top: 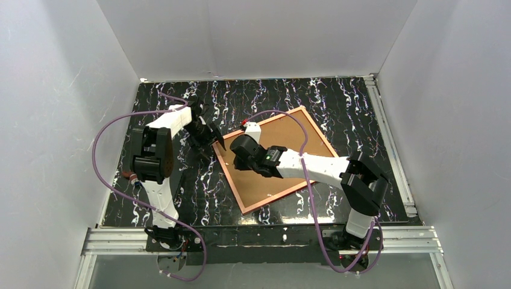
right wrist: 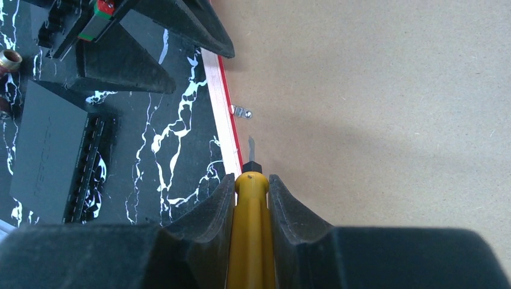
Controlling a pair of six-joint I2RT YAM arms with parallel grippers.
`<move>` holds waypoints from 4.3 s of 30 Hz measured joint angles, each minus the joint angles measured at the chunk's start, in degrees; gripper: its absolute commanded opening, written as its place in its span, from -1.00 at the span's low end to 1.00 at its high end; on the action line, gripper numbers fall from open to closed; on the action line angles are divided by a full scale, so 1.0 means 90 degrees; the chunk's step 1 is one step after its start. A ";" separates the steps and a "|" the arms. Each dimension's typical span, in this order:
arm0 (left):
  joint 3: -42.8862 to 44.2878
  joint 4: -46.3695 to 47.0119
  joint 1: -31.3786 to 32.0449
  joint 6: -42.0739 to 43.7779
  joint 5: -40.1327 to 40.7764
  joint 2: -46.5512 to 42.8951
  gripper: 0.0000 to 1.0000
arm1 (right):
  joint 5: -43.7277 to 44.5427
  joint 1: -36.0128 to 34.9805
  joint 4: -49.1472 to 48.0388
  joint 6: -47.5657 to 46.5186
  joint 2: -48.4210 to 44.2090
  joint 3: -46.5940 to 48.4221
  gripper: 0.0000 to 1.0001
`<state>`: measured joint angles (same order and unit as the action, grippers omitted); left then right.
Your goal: Take the photo out of the frame
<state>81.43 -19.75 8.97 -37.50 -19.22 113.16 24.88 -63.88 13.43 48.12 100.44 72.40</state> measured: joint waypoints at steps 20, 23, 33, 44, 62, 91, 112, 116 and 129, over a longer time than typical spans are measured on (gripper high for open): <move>0.0180 0.0015 -0.0068 0.0121 -0.0180 0.0624 -0.29 | 0.0345 -0.0041 -0.0182 0.0131 0.0253 0.0187 -0.97; 0.0182 0.0049 -0.0066 0.0124 -0.0180 0.0627 -0.42 | 0.0342 -0.0073 -0.0180 0.0134 0.0270 0.0194 -0.97; 0.0211 0.0138 0.0017 0.0165 -0.0170 0.0624 -0.89 | 0.0340 -0.0148 -0.0163 0.0136 0.0665 0.0374 -0.97; 0.0211 0.0138 0.0017 0.0160 -0.0172 0.0624 -1.00 | 0.0452 -0.0253 -0.0024 0.0138 0.0945 0.0690 -0.97; 0.0289 -0.0005 0.0063 0.0262 -0.0092 0.0624 -1.00 | 0.1013 -0.0253 0.0355 -0.0075 0.1583 0.1586 -0.97; -0.1088 -0.0185 0.0204 0.0729 0.0158 -0.1957 0.53 | -0.0328 0.0243 0.1319 -0.0262 -0.3594 -0.2618 -0.97; -0.4626 0.1491 0.2674 -0.1766 0.0697 -0.4090 0.63 | -0.0821 0.0245 0.0619 0.0214 -0.5872 -0.4201 -0.97; -0.4673 0.1700 0.3077 -0.2346 0.1035 -0.4010 0.46 | -0.0937 0.0245 0.0486 0.0272 -0.5996 -0.4369 -0.97; -0.4384 0.1916 0.3837 -0.3276 0.1666 -0.3475 0.31 | -0.0940 0.0245 0.0364 0.0352 -0.6494 -0.4471 -0.97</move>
<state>41.98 -2.50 43.51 -66.98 -4.23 81.89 16.43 -61.67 16.71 51.29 42.00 32.16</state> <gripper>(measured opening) 0.684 0.284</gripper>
